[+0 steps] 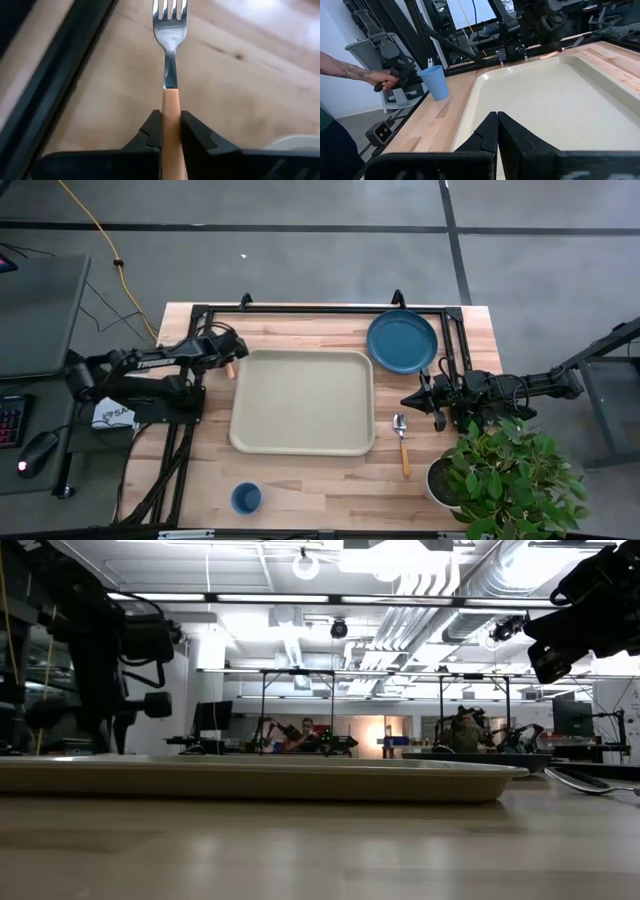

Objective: Pick and place plate/cup/fork/spoon on tray
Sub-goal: Put the orange fork on the gray serving tray

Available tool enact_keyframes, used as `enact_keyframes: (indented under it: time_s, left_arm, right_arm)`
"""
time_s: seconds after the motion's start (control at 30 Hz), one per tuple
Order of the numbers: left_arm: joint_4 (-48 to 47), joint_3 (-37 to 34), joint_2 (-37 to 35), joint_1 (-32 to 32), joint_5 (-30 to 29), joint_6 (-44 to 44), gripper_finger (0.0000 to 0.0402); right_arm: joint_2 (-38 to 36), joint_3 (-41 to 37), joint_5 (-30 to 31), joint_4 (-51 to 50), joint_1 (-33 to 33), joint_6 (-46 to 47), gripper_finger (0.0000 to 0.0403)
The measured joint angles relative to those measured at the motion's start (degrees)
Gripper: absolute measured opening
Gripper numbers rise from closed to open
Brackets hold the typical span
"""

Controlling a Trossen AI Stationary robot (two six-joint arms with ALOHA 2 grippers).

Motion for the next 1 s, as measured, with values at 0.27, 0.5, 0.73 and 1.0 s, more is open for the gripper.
enact_keyframes:
  time_s: [0.27,0.5,0.73,1.0]
  left_arm:
    - [-0.28,4.2,-8.4,1.25,-0.49,7.23,0.0004]
    - [-2.91,12.09,-10.05,-7.35,4.98,12.16,0.0002]
    - [-11.57,12.61,-6.89,-32.08,0.59,-6.37,0.0]
    - [-15.23,12.61,3.15,-52.97,-1.87,-31.02,0.0]
  right_arm:
    - [-0.02,0.0,0.0,0.0,0.01,0.0,0.0]
    - [0.0,0.0,0.0,0.0,0.01,0.0,0.0]
    - [0.0,0.0,0.0,0.0,0.0,-0.01,0.0]
    - [0.0,-0.01,0.02,0.0,0.01,0.0,0.0]
